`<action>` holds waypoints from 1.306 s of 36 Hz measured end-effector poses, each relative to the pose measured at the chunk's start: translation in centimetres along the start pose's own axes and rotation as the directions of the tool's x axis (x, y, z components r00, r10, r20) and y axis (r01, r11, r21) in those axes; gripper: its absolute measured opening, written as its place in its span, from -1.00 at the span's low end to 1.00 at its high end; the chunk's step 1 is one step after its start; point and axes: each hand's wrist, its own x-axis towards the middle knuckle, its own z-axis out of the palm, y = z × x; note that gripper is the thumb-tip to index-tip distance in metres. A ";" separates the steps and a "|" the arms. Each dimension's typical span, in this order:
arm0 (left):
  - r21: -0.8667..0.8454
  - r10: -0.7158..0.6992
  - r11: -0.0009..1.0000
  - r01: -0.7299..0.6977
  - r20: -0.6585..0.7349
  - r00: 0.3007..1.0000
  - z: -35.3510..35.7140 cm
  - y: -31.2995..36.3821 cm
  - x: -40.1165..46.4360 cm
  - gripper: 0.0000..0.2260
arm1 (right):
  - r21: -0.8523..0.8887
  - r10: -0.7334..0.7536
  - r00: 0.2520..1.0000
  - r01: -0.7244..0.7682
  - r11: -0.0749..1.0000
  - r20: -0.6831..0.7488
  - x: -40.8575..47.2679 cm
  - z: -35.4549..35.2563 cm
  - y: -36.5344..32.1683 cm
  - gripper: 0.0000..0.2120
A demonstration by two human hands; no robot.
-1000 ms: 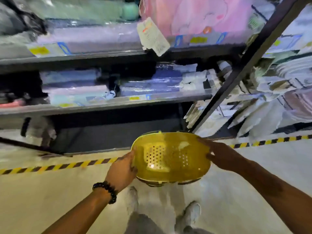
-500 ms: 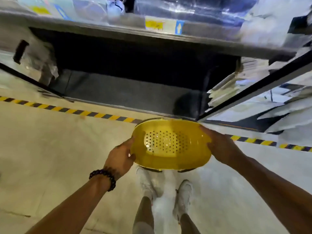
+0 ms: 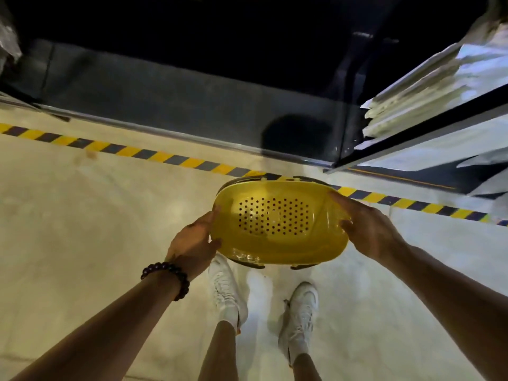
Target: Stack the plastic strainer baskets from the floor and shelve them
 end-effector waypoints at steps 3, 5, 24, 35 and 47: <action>-0.003 0.004 1.000 -0.004 0.002 1.000 1.1 -0.8 1.3 -0.37 | 0.046 0.032 0.999 -0.031 0.998 -0.018 0.9 1.6 1.1 -0.43; -0.003 0.018 1.000 -0.018 -0.016 1.000 1.2 -1.0 1.8 -0.40 | 0.073 0.037 0.998 -0.034 0.997 -0.042 1.3 2.0 1.4 -0.45; 0.365 0.251 0.919 -0.150 -0.246 0.936 -5.4 8.5 -8.7 -0.36 | -0.487 -0.282 0.959 0.247 0.838 0.002 -6.1 -4.1 -12.9 -0.27; 0.420 0.261 0.906 -0.055 -0.451 0.854 -16.7 12.4 -23.4 -0.37 | -0.597 -0.451 0.891 0.384 0.704 0.041 -13.7 -15.8 -24.9 -0.32; 0.244 -0.030 0.951 0.191 -0.542 0.840 -29.6 1.2 -38.3 -0.37 | -0.467 -0.647 0.734 0.654 0.595 0.203 -19.2 -17.2 -45.3 -0.29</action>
